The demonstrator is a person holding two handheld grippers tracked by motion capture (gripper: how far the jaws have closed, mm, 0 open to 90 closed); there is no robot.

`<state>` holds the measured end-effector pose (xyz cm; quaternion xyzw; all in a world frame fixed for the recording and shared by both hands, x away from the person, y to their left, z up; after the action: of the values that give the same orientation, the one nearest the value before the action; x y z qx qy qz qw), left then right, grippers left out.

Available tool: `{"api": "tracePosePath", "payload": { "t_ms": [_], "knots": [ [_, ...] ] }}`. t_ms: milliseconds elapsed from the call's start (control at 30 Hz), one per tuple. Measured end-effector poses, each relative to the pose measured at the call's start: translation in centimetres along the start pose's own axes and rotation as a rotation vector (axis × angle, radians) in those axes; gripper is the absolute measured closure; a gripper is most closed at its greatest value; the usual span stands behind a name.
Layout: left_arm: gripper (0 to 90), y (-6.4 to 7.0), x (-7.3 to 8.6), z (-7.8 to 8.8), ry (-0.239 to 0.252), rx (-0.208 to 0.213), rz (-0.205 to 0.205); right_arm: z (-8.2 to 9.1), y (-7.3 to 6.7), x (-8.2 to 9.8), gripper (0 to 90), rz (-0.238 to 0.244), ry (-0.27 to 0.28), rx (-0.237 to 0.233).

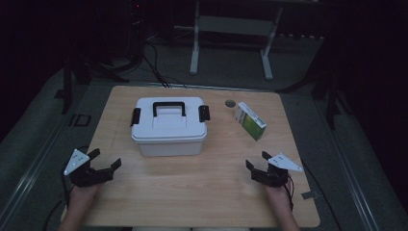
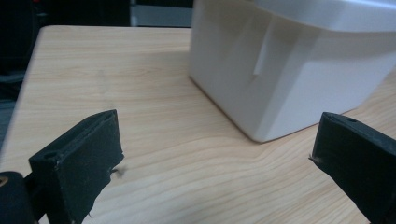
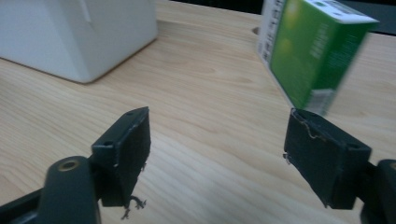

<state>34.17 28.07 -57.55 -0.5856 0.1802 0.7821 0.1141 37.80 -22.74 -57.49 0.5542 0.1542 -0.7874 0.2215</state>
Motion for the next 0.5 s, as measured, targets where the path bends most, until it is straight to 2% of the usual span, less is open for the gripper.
{"api": "tracePosePath", "payload": {
  "t_ms": [133, 167, 200, 233, 267, 367, 400, 467, 500],
  "knots": [
    [1.6, 0.0, -0.5, -1.0, -0.010, 0.005, -0.005, -1.5, -0.6, -0.8, 26.1, 0.006, 0.005, -0.019],
    [1.6, 0.1, -0.5, -1.2, -0.015, 0.025, -0.003, -1.5, -0.6, -0.8, 26.1, 0.006, 0.005, -0.019],
    [5.3, 0.1, -0.5, -1.5, -0.017, 0.022, -0.006, -1.9, -0.8, -1.0, 26.1, 0.008, 0.011, -0.021],
    [6.1, 0.1, -0.3, -2.1, -0.043, 0.028, -0.011, -2.8, -1.2, -1.2, 26.6, 0.018, 0.004, -0.031],
    [6.1, 0.1, -0.3, -2.1, -0.043, 0.028, -0.011, -2.8, -1.2, -1.2, 26.6, 0.018, 0.004, -0.031],
    [10.3, 0.0, -0.2, -2.8, -0.061, 0.023, -0.027, -4.2, -1.7, -1.8, 31.4, 0.039, 0.004, -0.042],
    [13.6, -0.1, -0.3, -3.1, -0.068, 0.015, -0.039, -4.9, -2.1, -2.1, 36.1, 0.031, 0.004, -0.059],
    [15.0, -0.2, -0.3, -3.7, -0.087, 0.010, -0.051, -5.7, -2.4, -2.4, 39.0, 0.023, 0.005, -0.067],
    [18.7, -0.4, -0.3, -4.2, -0.103, 0.012, -0.058, -6.1, -2.6, -2.6, 42.4, 0.022, 0.005, -0.077]
  ]
}}
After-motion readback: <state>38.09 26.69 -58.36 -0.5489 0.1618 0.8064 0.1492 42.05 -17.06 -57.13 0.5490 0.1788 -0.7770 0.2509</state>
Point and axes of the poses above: each handheld gripper's, and its own axes: z roughly backward along the jaws, x roughly out of its underside, y roughly to its right, the point moved 9 cm from there along -z, roughly forward along the jaws, and after that the axes turned 5 degrees about y, right-handed, at the moved point
